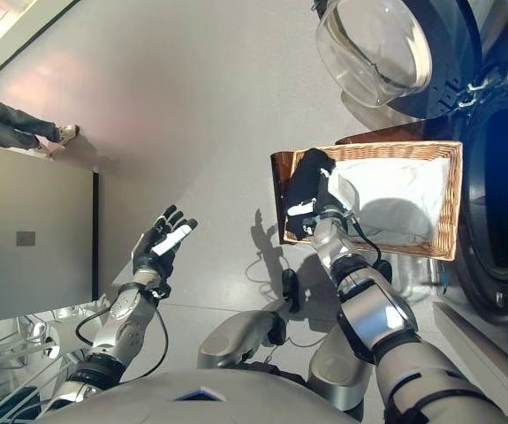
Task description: Pick up the clothes and place them into the washing machine
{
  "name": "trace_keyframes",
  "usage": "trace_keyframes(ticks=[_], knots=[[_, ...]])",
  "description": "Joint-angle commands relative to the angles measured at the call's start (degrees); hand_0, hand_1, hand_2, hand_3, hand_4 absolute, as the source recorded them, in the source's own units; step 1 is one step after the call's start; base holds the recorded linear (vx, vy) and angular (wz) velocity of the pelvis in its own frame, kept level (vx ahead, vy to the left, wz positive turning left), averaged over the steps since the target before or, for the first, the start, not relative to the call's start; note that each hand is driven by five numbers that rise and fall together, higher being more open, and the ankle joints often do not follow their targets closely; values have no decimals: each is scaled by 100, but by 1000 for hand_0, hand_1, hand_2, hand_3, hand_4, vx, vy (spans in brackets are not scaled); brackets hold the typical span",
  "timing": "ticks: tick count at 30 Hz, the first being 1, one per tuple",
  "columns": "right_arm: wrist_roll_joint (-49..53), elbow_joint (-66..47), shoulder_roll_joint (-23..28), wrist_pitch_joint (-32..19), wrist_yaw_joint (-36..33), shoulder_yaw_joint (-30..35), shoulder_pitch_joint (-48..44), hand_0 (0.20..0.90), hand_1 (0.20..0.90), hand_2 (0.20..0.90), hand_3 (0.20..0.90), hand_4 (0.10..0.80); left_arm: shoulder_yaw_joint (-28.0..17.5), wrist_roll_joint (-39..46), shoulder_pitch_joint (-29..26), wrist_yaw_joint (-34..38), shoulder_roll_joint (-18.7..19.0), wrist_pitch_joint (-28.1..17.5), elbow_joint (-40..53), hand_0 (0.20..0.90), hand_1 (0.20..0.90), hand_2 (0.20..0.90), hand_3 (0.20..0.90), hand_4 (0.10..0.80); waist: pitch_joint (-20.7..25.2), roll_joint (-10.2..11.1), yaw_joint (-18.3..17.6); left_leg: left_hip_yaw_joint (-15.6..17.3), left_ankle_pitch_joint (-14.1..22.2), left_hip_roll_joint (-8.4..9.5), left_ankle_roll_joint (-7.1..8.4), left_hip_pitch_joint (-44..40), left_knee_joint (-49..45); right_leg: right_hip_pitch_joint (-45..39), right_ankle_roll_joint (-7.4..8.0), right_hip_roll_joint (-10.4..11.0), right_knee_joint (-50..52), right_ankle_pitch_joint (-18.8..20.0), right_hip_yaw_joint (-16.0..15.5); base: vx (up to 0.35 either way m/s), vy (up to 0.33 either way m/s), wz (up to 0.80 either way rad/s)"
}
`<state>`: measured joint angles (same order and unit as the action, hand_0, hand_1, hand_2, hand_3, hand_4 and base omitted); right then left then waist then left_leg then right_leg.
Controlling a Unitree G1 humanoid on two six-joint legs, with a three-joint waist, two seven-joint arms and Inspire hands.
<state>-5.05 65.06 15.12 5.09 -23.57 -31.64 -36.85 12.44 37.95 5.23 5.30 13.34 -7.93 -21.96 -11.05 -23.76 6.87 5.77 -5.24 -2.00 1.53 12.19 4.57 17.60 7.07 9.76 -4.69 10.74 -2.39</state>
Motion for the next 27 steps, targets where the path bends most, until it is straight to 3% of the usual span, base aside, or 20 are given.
trace_keyframes(ticks=[1,7,8,11,27], knots=[[-78,395,-1069,-305,248,-357,-864,900,900,900,900,800,152,44,-528,116,306,-506,68,900,900,900,900,800,151,-136,150,-32,31,125,406,-11,43,207,49,244,855,-881,151,0,0,0],[-117,222,-1090,-302,297,-541,-658,900,900,900,900,800,62,20,-556,203,352,-527,125,900,900,900,900,800,33,-146,108,-19,17,138,406,34,43,279,49,245,873,-867,160,-7,2,0],[-118,209,-1073,-279,295,-556,-632,606,606,606,606,590,51,16,-552,237,388,-533,219,900,900,900,900,800,-22,-173,99,-21,5,149,404,59,43,314,55,256,876,-844,165,-40,12,-1],[-155,235,-1020,-262,309,-542,-600,200,200,200,200,300,36,-3,-549,243,418,-532,259,900,900,900,900,800,-79,-201,90,-19,-4,158,407,83,43,334,64,269,882,-829,163,-21,9,-2],[-296,681,-931,-280,223,-396,-746,200,200,200,200,300,201,-15,-574,188,327,-548,58,900,900,900,900,800,11,-354,157,15,-9,201,408,119,43,381,71,301,884,-804,213,0,2,0]])
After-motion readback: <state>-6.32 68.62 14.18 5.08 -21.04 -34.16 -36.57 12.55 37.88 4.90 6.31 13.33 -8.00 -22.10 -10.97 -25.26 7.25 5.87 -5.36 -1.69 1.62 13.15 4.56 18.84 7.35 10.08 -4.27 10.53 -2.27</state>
